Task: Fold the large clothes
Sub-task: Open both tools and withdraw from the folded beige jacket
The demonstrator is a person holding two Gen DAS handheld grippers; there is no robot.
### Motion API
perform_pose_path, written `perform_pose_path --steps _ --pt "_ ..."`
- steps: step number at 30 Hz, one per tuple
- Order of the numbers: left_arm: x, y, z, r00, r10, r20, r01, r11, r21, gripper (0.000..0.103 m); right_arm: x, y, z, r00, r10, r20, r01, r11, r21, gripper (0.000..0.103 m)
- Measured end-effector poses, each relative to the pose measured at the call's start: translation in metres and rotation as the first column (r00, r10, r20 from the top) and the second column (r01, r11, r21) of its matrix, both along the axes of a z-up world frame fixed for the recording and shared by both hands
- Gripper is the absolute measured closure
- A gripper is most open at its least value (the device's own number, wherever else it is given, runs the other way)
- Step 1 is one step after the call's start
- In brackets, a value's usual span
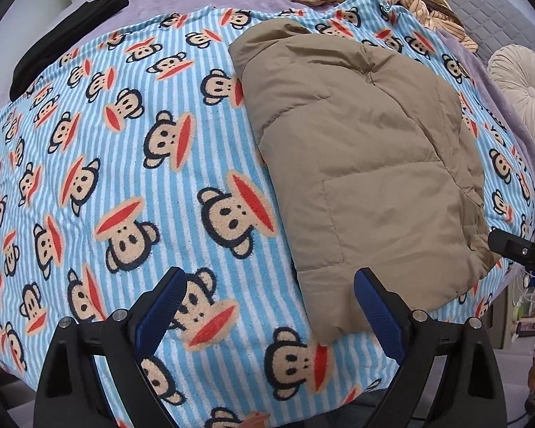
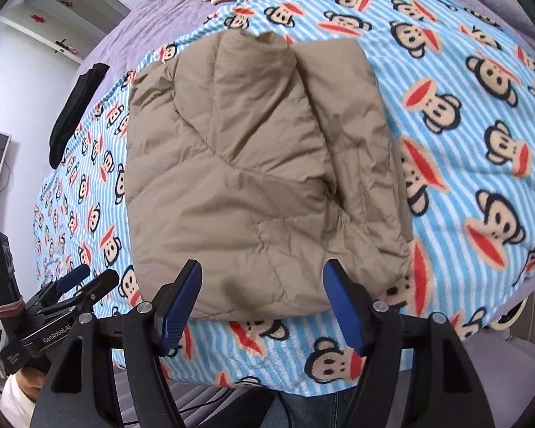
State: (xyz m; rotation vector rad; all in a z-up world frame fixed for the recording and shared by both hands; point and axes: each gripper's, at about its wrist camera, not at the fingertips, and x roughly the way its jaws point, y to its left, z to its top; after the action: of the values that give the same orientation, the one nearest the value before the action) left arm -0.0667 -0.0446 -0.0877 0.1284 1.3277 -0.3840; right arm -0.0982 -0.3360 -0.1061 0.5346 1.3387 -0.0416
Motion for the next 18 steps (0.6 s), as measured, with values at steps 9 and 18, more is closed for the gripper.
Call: perform_pose_path --steps 9,18 --pt "0.038 -0.018 0.001 0.997 0.075 -0.023 -0.075 0.997 -0.012 0.008 0.042 -0.039 0.002 0.998 0.055 0.006 -0.055 0.998 0.004 0.02" --pt "0.079 -0.035 -0.021 0.986 0.123 -0.114 -0.136 0.984 -0.115 0.008 0.078 -0.08 -0.016 0.993 0.117 -0.01 -0.117 0.992 0.05 0.018"
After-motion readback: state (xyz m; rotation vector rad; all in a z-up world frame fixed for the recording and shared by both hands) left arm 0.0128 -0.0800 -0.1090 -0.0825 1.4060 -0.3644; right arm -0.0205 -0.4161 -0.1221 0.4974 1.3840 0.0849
